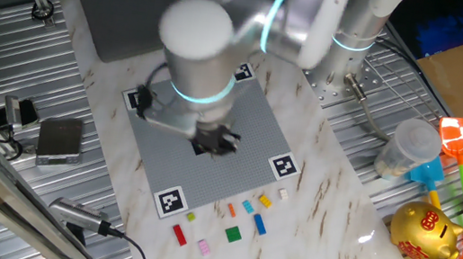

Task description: Build with small Lego blocks

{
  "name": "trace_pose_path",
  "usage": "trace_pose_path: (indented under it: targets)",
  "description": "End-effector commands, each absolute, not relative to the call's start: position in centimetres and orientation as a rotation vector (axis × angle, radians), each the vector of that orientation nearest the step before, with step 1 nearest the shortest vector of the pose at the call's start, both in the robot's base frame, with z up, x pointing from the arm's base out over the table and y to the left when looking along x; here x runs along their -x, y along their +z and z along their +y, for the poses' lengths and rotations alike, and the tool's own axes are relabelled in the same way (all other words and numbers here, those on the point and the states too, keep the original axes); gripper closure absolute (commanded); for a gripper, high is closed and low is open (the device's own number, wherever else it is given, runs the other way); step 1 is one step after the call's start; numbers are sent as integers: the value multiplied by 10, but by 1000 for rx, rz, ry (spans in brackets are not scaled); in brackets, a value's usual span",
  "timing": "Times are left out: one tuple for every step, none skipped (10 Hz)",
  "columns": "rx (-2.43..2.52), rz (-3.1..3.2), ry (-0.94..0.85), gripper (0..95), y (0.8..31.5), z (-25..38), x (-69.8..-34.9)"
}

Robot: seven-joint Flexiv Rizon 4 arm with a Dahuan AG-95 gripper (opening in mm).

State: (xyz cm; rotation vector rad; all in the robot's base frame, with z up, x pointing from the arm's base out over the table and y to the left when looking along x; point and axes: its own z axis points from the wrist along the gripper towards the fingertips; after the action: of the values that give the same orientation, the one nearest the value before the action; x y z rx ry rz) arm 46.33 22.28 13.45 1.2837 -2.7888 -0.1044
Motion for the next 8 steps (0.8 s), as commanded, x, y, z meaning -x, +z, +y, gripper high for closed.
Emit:
trace_pose_path:
  targets:
    - [-1276, -2789, -99, 950, 132, 238, -459]
    - [-1246, -2800, -88, 950, 129, 256, -459]
    - [-1227, -2812, -89, 950, 128, 263, -459]
    - [-1202, -2823, -86, 950, 127, 273, -458]
    - [-1203, -2824, -87, 950, 127, 273, -458]
    - [-1205, -2823, -91, 950, 127, 273, -458]
    - [-1254, -2804, -103, 950, 127, 273, -458]
    - [-1292, -2785, -101, 950, 127, 273, -458]
